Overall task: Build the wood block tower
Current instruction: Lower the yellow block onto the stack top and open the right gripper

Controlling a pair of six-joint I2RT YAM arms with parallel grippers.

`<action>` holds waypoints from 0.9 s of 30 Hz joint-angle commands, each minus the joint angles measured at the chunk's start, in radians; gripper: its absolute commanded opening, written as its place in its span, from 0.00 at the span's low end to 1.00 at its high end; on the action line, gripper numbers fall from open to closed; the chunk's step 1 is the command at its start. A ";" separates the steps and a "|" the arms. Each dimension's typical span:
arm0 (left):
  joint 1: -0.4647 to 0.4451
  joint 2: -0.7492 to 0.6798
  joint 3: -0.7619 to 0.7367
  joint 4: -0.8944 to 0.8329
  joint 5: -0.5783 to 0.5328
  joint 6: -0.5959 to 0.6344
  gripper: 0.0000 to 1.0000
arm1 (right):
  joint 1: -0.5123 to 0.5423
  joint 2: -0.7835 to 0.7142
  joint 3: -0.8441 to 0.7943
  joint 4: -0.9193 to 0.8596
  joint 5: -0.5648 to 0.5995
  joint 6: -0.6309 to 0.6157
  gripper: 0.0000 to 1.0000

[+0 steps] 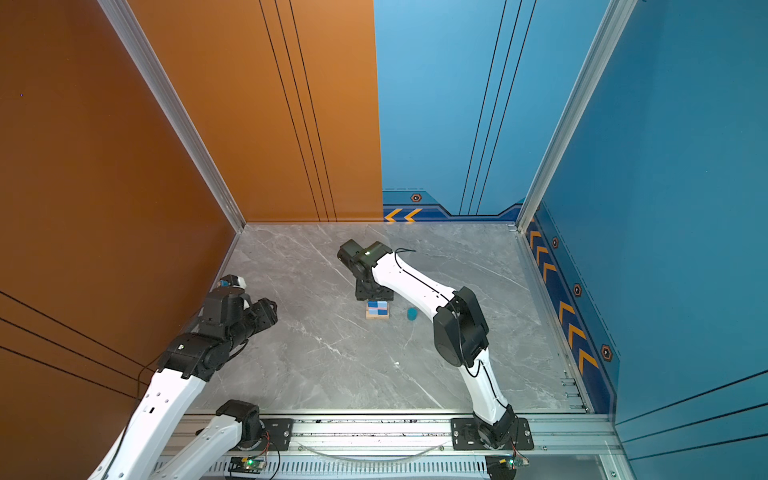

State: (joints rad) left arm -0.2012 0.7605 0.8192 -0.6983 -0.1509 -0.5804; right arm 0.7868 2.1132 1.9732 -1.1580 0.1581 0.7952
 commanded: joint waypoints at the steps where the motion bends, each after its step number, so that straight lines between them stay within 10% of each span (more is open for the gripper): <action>1: 0.008 -0.007 -0.012 0.012 0.018 0.017 0.62 | -0.003 -0.022 -0.013 0.004 -0.001 0.029 0.51; 27: 0.008 -0.010 -0.013 0.011 0.019 0.017 0.62 | -0.002 -0.029 -0.040 0.018 -0.006 0.037 0.57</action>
State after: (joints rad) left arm -0.2012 0.7605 0.8192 -0.6983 -0.1490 -0.5804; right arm 0.7868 2.1128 1.9488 -1.1389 0.1577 0.8135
